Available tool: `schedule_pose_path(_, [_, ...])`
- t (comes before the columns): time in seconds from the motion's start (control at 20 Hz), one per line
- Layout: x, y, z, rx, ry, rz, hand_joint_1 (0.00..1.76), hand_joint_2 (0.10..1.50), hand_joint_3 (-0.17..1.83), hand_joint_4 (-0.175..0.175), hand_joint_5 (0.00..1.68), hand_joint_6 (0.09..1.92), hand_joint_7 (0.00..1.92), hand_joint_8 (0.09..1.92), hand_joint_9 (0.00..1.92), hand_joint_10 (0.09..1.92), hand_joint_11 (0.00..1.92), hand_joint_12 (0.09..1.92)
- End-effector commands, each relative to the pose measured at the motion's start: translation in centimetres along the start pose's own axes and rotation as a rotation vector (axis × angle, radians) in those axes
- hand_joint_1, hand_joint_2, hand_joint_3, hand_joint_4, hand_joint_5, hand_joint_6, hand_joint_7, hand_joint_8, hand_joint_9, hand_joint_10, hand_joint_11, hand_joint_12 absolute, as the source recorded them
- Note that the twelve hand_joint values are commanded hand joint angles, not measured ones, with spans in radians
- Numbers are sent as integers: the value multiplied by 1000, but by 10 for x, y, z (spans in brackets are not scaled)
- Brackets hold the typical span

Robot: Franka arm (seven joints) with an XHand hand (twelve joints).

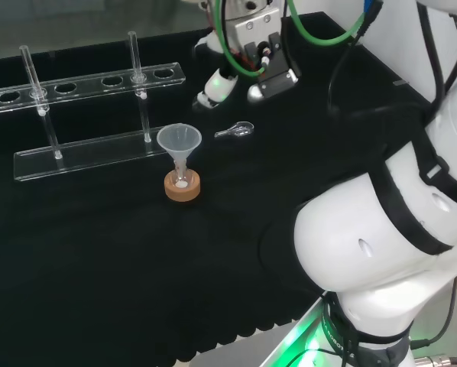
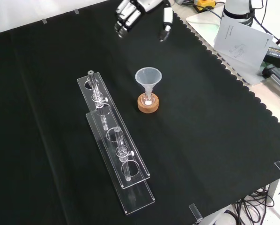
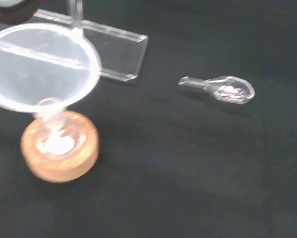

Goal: Remove the funnel from the round-bottom flask.

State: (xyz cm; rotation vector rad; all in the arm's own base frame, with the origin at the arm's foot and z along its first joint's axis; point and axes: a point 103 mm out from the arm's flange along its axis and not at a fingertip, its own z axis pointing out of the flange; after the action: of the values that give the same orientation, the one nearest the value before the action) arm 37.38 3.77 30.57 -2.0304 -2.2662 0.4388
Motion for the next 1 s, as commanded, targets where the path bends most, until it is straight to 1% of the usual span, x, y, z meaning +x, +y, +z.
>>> schedule_pose_path(0.05, [28,-20,0,35,9,-29,572,619,370,-5,174,87,52,579,346,648,307,1396])
schedule_pose_path(0.25, [44,-22,3,52,-4,-65,532,618,323,-7,117,87,19,587,307,679,312,1410])
schedule_pose_path(0.3, [49,-21,5,63,-9,-72,525,616,318,-7,107,87,14,587,301,681,315,1411])
schedule_pose_path(0.4, [54,-17,11,109,-4,-87,515,623,293,-7,93,87,4,589,282,704,318,1414])
schedule_pose_path(0.45, [57,-15,14,122,-7,-90,508,626,282,-6,76,87,1,561,261,709,314,1415])
schedule_pose_path(0.65, [63,-6,26,144,-12,-103,478,641,236,-2,24,87,0,453,185,738,286,1428])
schedule_pose_path(1.0, [69,9,45,159,-46,-118,485,651,219,-2,11,87,0,423,167,747,276,1434])
